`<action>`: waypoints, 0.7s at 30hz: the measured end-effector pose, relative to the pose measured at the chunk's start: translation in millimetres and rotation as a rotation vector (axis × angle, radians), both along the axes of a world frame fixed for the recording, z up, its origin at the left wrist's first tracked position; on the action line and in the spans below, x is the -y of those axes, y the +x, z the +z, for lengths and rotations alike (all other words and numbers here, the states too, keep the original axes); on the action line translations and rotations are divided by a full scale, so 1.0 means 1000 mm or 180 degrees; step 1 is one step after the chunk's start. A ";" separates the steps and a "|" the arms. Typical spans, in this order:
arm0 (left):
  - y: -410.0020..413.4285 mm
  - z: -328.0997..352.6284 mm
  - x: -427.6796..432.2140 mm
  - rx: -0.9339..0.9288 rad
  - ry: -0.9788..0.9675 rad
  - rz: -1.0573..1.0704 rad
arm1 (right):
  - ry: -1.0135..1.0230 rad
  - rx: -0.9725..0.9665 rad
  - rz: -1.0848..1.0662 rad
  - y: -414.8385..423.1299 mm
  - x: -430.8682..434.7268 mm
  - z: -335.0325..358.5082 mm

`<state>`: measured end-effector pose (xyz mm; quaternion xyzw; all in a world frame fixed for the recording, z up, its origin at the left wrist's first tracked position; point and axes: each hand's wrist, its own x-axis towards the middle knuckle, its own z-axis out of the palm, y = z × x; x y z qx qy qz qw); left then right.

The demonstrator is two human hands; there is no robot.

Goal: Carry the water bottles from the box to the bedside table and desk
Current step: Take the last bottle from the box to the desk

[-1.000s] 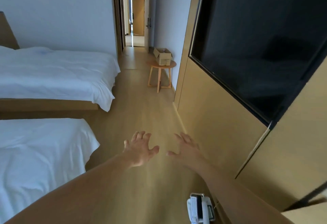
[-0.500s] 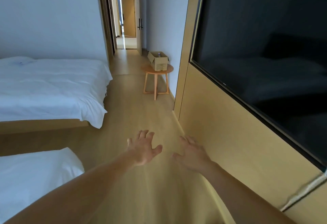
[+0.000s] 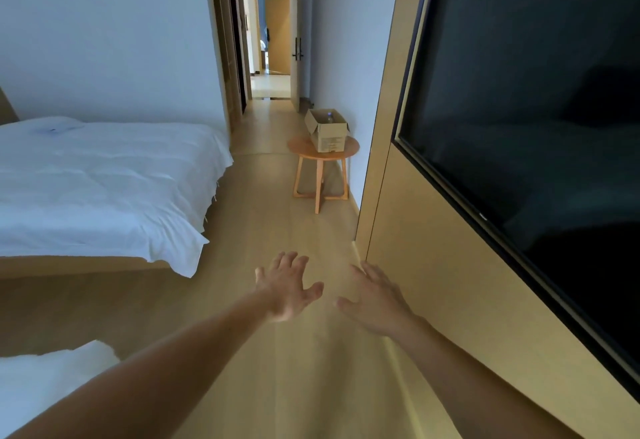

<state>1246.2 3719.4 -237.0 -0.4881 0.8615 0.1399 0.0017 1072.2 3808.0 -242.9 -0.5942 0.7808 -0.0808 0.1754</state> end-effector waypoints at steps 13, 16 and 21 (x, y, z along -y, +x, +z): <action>-0.071 -0.014 0.259 -0.0111 0.0011 0.0000 | 0.0054 -0.0082 -0.0028 -0.073 0.252 -0.006; -0.083 -0.011 0.319 -0.0079 -0.0028 0.0016 | 0.0048 -0.0092 -0.0006 -0.085 0.304 -0.002; -0.115 -0.011 0.405 0.0020 -0.0032 -0.0009 | 0.0075 -0.0040 0.0034 -0.120 0.386 -0.007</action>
